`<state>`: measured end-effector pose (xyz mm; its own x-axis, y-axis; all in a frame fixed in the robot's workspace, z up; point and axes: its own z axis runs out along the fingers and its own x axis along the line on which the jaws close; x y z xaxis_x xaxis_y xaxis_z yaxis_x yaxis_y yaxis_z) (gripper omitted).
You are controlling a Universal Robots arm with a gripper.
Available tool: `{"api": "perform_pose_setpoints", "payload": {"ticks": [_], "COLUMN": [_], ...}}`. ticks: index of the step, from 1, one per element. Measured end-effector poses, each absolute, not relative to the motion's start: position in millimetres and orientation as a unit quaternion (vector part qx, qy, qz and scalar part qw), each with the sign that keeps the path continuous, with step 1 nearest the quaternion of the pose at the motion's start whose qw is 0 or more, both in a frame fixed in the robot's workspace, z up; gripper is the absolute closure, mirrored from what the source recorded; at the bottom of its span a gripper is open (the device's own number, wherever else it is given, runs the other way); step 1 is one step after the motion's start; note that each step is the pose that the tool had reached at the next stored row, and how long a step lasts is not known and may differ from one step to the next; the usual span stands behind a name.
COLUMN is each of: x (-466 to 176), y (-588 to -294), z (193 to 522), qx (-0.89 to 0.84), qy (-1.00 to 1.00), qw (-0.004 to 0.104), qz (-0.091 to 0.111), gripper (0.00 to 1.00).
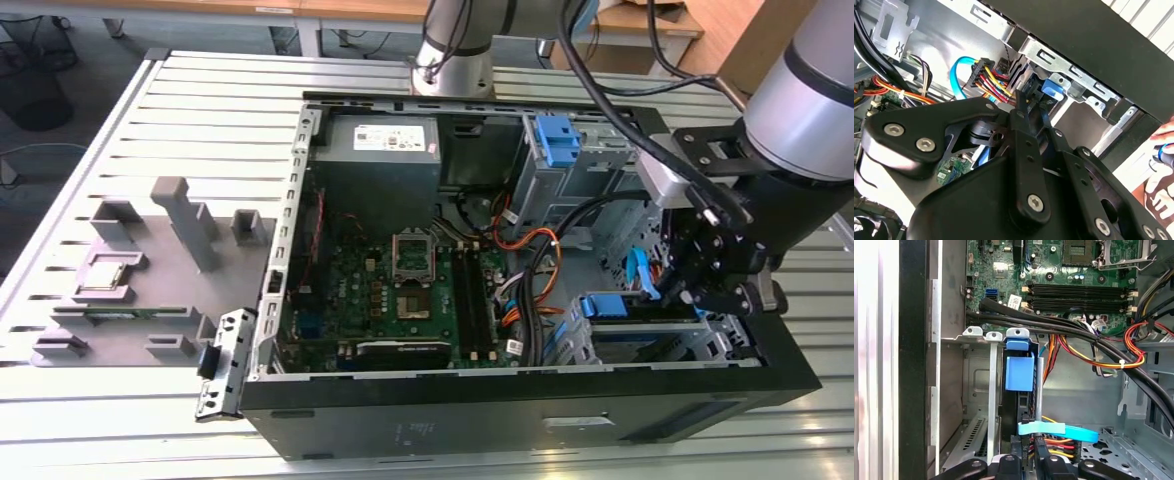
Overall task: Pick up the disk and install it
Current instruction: 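Insert the second disk wire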
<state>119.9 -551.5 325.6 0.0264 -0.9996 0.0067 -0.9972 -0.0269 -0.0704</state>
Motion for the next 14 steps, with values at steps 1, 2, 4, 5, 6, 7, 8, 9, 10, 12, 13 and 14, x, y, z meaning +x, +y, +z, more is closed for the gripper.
{"api": "perform_pose_setpoints", "payload": {"ticks": [1,2,4,5,6,7,8,9,10,12,13,14], "x": [120,120,120,120,120,120,120,120,120,120,120,120], "y": [-551,-551,-551,-551,-551,-551,-551,-551,-551,-551,-551,-551], "z": [327,329,335,338,342,345,348,351,354,360,363,365], "qx": [-0.716,-0.716,-0.716,-0.716,-0.716,-0.716,-0.716,-0.716,-0.716,-0.716,-0.716,-0.716], "qy": [0.697,0.697,0.697,0.697,0.697,0.697,0.697,0.697,0.697,0.697,0.697,0.697], "qw": [0.023,0.023,0.023,0.023,0.023,0.023,0.023,0.023,0.023,0.023,0.023,0.023], "qz": [-0.027,-0.027,-0.027,-0.027,-0.027,-0.027,-0.027,-0.027,-0.027,-0.027,-0.027,-0.027], "gripper": [0.76,0.76,0.76,0.76,0.76,0.76,0.76,0.76,0.76,0.76,0.76,0.76]}}
